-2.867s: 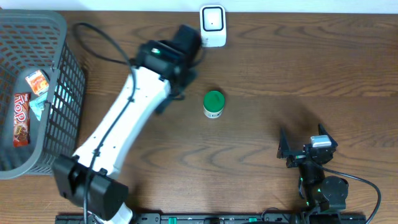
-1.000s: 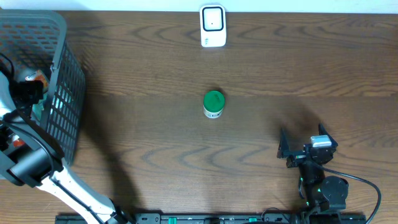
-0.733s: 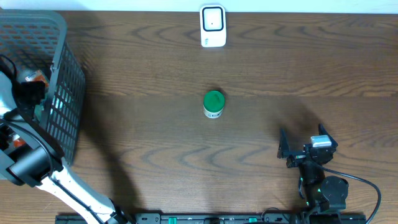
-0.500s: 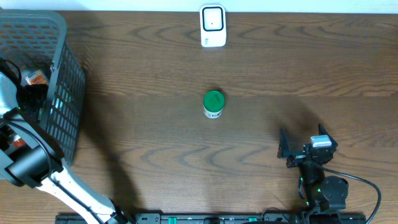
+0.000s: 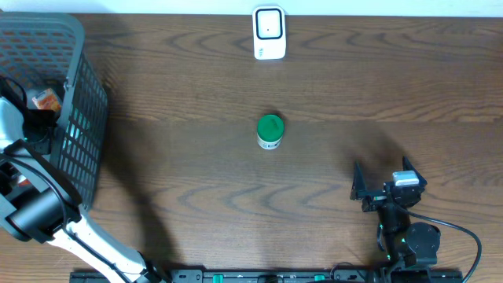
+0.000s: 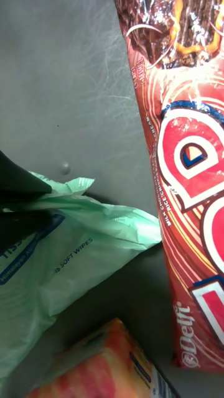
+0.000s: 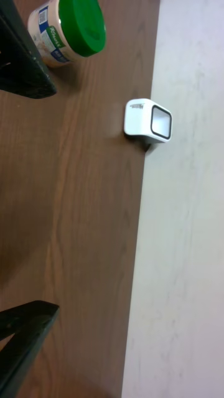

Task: Scan the item barcode
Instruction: 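Move the left gripper back into the basket over the wipes pack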

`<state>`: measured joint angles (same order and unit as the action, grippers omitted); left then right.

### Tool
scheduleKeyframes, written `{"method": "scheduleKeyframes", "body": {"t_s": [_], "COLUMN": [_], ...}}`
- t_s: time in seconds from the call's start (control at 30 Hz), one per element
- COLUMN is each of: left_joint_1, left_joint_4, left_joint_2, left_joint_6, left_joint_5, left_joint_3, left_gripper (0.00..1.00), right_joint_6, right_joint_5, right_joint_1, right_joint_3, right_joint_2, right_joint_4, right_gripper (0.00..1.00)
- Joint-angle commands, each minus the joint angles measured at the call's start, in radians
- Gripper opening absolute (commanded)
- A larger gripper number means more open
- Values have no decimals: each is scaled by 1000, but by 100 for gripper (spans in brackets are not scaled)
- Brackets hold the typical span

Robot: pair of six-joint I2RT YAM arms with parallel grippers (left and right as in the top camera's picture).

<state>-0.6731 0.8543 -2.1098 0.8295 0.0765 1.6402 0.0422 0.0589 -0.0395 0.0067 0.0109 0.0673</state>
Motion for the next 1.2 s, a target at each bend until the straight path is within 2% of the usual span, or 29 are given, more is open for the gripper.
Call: {"method": "scheduleKeyframes", "body": {"t_s": [0.0,0.27,0.5,1.13,1.17], "left_joint_1": [-18,-76,-90,-90,-90], "left_joint_4": [19,15,19,34,43], "left_joint_2": [21,327,520,639,636], "left_joint_6": [-26,-34,-45,-48,-48], "left_joint_5": [59,95,91,91,88], "left_joint_3": [-29,-16,-16,-17,-19], "left_gripper": [7,7,7,7,22], "right_joint_6": [8,8,8,8,8], "right_joint_5": [-2,-2,-2,-2,-2], "right_joint_1": [-1,-1,-1,-1,-1], "right_joint_3": [-1,-1,-1,-1,-1], "right_joint_2": [-5,-5,-5,-5,-5], "right_joint_4": [4,4,4,4,4], "right_gripper": [99,99,99,99,99]}}
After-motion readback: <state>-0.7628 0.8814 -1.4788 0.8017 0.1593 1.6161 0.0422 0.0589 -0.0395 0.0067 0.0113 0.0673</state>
